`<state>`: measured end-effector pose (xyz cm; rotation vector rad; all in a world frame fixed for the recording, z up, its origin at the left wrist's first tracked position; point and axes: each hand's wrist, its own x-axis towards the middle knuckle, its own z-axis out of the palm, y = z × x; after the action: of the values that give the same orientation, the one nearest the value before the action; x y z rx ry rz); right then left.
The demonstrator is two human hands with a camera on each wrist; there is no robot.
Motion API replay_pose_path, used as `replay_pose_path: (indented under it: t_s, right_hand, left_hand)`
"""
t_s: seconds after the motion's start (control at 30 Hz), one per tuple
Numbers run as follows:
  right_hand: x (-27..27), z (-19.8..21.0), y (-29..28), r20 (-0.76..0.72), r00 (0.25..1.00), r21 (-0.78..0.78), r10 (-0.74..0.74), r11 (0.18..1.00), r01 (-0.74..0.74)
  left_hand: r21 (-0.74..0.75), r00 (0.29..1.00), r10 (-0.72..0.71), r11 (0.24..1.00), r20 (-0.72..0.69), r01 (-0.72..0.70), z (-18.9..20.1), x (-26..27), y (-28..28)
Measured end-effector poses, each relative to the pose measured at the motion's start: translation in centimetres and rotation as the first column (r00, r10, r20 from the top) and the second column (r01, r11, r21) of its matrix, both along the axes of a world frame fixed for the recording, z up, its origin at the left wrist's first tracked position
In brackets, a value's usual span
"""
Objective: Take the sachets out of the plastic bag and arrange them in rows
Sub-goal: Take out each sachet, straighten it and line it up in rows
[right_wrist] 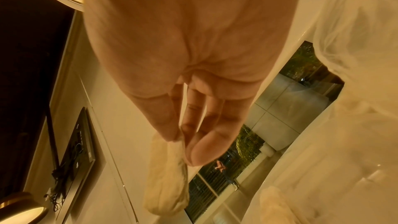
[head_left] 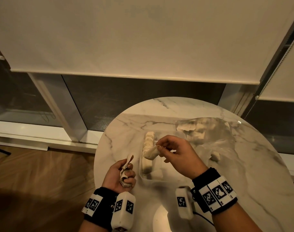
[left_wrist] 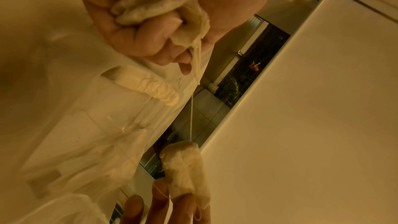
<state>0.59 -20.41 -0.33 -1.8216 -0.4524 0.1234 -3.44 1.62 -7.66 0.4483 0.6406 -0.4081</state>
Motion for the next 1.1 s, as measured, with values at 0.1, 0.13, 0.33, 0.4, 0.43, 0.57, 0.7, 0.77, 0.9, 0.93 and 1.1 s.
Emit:
replay_pose_path:
  t_s: [0.1,0.13,0.33,0.4,0.43,0.57,0.7,0.77,0.9,0.93,1.1]
  right_hand:
    - [0.3,0.4,-0.1,-0.007,1.0,0.017,-0.007,1.0,0.007]
    - [0.4,0.6,-0.1,-0.003,1.0,0.021,-0.005,1.0,0.005]
    - [1.2,3.4,0.6,0.056,0.998,0.082,0.011,0.996,-0.016]
    - [1.5,4.2,1.2,0.058,0.998,0.085,0.022,0.996,-0.026]
    - [1.5,4.6,1.5,0.058,0.998,0.083,0.027,0.996,-0.032]
    - [1.6,5.5,2.5,0.051,0.997,0.056,0.051,0.997,-0.054]
    - [1.8,6.2,2.6,0.064,0.997,0.014,0.041,0.999,-0.042]
    - [1.8,6.6,2.6,0.069,0.997,0.008,0.03,1.0,-0.031]
    - [1.7,7.6,2.7,0.099,0.995,0.012,0.022,1.0,-0.024]
    - [1.6,7.8,2.8,0.103,0.994,0.012,0.025,1.0,-0.026]
    - [1.2,8.7,3.2,0.127,0.992,0.024,0.028,0.999,-0.031]
  left_hand:
    - [-0.001,1.0,0.018,1.0,-0.009,-0.018,-0.3,0.0,0.4]
    - [-0.005,1.0,0.026,1.0,-0.016,-0.026,-0.4,0.0,0.6]
    - [0.09,0.998,0.063,0.994,-0.03,-0.061,-0.5,0.0,0.6]
    - [0.14,0.998,0.053,0.989,-0.026,-0.049,-0.2,0.0,0.3]
    - [0.171,0.999,0.048,0.984,-0.026,-0.043,0.0,0.0,0.2]
    - [0.352,0.998,0.062,0.934,0.014,-0.063,1.1,-0.2,-0.7]
    - [0.64,0.989,-0.019,0.764,0.148,-0.081,1.6,-0.7,-1.7]
    - [0.752,0.975,-0.117,0.656,0.191,-0.069,1.4,-0.9,-2.2]
    - [0.909,0.924,-0.312,0.409,0.223,-0.082,1.0,-0.8,-3.2]
    - [0.937,0.908,-0.357,0.336,0.221,-0.096,0.9,-0.8,-3.5]
    - [0.989,0.883,-0.446,0.078,0.145,-0.123,0.8,-0.6,-4.7]
